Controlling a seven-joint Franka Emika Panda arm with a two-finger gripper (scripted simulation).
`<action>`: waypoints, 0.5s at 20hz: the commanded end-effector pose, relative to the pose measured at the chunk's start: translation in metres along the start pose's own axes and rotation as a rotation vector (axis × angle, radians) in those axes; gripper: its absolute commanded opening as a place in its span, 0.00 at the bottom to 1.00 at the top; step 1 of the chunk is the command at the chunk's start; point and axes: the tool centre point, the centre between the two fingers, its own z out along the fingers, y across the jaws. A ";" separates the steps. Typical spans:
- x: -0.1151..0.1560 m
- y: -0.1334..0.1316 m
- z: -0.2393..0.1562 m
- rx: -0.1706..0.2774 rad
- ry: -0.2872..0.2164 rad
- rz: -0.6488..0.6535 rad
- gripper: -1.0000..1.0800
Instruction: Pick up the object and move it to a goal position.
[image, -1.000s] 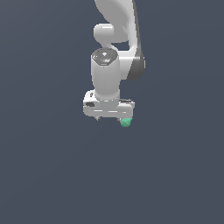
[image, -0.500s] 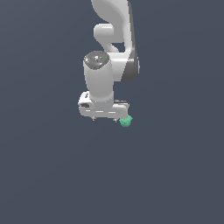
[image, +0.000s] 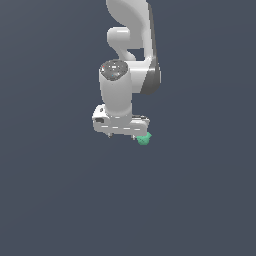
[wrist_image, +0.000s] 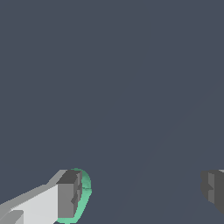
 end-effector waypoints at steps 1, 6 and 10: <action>-0.003 -0.005 0.004 -0.001 -0.001 0.018 0.96; -0.013 -0.018 0.014 -0.004 -0.002 0.073 0.96; -0.025 -0.032 0.025 -0.008 -0.003 0.132 0.96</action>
